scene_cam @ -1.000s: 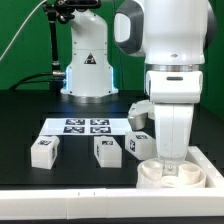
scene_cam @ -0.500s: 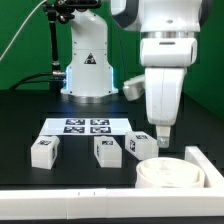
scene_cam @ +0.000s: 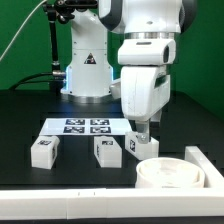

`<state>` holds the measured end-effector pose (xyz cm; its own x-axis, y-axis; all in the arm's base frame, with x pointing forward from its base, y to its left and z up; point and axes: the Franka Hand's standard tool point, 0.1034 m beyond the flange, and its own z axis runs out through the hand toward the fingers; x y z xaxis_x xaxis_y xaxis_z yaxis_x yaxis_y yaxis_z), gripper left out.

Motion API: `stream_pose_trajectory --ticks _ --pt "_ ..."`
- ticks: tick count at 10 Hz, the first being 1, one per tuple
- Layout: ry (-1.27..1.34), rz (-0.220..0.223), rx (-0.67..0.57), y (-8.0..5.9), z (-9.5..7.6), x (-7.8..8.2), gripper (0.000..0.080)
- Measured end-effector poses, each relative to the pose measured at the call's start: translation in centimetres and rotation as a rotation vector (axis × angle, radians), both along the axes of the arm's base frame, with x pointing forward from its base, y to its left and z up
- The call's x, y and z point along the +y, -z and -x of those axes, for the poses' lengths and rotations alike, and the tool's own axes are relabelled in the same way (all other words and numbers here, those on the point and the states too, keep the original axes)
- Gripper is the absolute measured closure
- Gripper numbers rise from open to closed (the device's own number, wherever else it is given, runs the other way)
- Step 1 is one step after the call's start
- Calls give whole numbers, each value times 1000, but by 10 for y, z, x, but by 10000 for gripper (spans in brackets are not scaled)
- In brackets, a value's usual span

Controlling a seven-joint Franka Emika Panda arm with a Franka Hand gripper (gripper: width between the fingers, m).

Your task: Assemble stool

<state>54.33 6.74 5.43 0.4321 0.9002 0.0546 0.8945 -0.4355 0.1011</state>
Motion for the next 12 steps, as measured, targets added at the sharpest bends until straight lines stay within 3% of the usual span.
stream_pose_trajectory --ticks 2,4,5,10,12 --pt "31 -4 1 0 0 -1 151" --pt "366 -59 -4 1 4 -5 151" --pt "545 -98 -19 4 11 6 151" --pt "829 -154 7 7 14 13 151" --pt "978 -176 21 9 16 6 151"
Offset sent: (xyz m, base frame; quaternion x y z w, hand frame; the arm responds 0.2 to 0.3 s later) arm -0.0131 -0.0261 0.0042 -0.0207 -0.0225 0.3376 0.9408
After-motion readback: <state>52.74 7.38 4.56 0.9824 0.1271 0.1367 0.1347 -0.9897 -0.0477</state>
